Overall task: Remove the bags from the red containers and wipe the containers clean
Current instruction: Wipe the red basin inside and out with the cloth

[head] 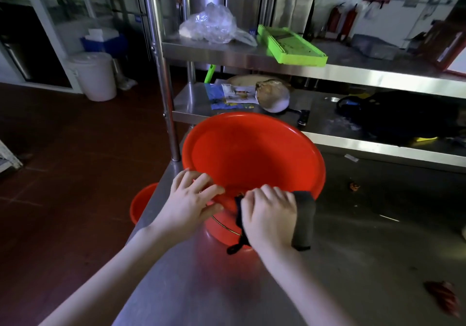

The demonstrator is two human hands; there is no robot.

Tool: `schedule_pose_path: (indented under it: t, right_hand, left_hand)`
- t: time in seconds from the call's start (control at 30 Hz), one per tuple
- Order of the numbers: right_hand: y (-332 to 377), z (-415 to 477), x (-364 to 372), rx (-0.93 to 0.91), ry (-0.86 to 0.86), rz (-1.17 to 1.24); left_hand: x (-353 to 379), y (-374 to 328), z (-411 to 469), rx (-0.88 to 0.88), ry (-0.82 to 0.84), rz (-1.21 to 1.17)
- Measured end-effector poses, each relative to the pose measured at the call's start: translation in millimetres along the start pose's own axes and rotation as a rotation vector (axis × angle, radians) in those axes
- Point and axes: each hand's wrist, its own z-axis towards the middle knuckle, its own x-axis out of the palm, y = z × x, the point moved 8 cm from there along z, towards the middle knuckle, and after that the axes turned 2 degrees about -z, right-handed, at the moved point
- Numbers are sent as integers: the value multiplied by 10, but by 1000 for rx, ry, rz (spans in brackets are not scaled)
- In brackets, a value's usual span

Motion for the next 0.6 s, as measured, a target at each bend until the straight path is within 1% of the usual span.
schedule_pose_path:
  t: [0.07,0.13,0.23,0.3,0.33,0.37,0.4,0.47,0.5,0.57,0.6]
  right_hand:
    - [228,-19,4,-66,-29,19]
    - [183,60,-15,-178,-1,55]
    - [-294,254,9,-295,143,78]
    - [-748,482,84,-268,313,85]
    - [-946,581,125,-245,375,72]
    - [-1093,657,153,-228,394,58]
    - [-1170,689,169,-205,389,51]
    - [-1116,606,178,-102,355,38]
    - [-983,507,159,-53,300,23]
    - [-511,244,92,-31,167,-6]
    - [-277,116,67,-20,137,-4]
  left_hand:
    - [5,37,-88,-63,-26,-83]
    - [3,76,-124,-121,-35,-156]
    - [54,-42,-54,-140,-24,-186]
    - [89,-127,19,-140,-30,-211]
    - [99,-150,43,-134,-33,-215]
    - [105,-163,60,-123,-39,-212]
    - [104,-163,70,-111,-52,-200]
    - [98,-146,74,-114,-77,-183]
    - [91,-149,74,-128,-86,-186]
    - [79,-210,71,-143,-99,-176]
    - [79,-257,54,-142,-104,-159]
